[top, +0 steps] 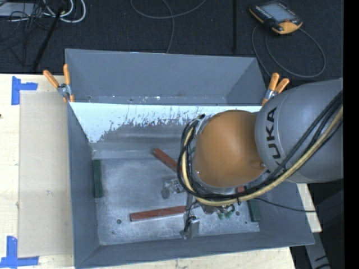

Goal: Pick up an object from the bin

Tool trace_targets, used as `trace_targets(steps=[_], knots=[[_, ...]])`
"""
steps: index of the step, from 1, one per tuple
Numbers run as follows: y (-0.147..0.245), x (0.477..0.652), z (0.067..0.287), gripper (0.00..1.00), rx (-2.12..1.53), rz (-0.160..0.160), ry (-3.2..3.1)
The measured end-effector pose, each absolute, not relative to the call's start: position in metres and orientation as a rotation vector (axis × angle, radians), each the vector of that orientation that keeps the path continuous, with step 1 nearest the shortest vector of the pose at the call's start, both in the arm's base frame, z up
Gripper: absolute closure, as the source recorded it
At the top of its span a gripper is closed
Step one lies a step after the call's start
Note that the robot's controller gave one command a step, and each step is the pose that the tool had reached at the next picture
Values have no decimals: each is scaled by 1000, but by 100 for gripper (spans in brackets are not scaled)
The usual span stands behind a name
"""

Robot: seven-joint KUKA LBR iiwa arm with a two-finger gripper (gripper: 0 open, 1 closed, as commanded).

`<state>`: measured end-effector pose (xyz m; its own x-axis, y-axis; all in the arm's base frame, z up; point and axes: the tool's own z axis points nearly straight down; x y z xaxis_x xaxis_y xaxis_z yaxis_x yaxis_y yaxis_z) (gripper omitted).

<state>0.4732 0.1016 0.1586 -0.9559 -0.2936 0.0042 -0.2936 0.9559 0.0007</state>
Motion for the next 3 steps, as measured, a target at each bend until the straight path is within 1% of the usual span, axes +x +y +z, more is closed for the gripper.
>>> trace_targets(steps=[1, 2, 3], knots=[[112, 505, 91, 0, 463, -1, -3111], [119, 515, 70, 100, 339, -1, -3121], [119, 515, 70, 100, 339, -1, -3121]])
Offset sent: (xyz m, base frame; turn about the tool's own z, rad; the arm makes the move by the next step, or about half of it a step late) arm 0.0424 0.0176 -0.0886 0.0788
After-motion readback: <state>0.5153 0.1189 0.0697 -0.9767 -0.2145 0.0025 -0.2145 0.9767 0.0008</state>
